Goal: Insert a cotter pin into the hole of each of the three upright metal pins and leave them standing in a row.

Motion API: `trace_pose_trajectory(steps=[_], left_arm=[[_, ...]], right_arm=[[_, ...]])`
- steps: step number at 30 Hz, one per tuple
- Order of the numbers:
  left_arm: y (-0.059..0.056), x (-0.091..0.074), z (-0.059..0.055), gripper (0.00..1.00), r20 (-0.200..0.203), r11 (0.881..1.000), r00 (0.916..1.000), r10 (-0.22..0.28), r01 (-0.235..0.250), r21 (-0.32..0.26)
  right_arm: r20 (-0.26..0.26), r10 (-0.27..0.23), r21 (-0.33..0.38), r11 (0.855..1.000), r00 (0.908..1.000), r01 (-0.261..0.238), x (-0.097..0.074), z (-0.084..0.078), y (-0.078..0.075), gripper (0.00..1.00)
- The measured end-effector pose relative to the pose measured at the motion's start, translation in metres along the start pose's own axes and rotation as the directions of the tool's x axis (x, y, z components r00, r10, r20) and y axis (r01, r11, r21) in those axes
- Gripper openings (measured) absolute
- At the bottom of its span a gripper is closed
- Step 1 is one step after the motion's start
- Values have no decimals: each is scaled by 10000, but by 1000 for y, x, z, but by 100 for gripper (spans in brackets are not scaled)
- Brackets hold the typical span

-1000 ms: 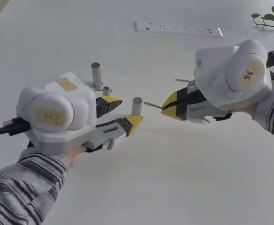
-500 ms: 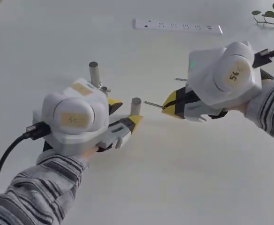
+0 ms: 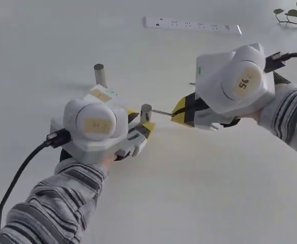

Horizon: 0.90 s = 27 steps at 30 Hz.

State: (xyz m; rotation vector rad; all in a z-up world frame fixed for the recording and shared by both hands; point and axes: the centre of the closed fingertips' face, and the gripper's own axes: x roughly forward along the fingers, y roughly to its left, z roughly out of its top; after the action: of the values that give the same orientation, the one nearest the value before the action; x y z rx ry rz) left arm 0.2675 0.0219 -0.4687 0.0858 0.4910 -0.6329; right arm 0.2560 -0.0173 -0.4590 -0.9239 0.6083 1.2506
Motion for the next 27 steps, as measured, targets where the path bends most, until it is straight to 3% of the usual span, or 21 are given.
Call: trace_pose_trajectory(steps=[5, 13, 21, 27], left_arm=[[-1, 3, -3, 15, -15, 9990, 10000, -58, 57, -453], [1, 6, -8, 11, -65, 9976, 10000, 0, -5, -686], [1, 7, -11, 11, -79, 9972, 10000, 28, -34, -742], [0, 8, -11, 10, -39, 9989, 9999, 95, -97, -466]], right_arm=[[-13, -5, -155, 9999, 10000, 5, 0, 3, -1, 0], [-205, -159, -655, 9977, 9997, 145, 0, 5, -3, 0], [-229, -269, -895, 9957, 9994, 248, -2, 6, -6, 0], [-134, -271, -1018, 9945, 9995, 256, -2, 9, -7, 0]])
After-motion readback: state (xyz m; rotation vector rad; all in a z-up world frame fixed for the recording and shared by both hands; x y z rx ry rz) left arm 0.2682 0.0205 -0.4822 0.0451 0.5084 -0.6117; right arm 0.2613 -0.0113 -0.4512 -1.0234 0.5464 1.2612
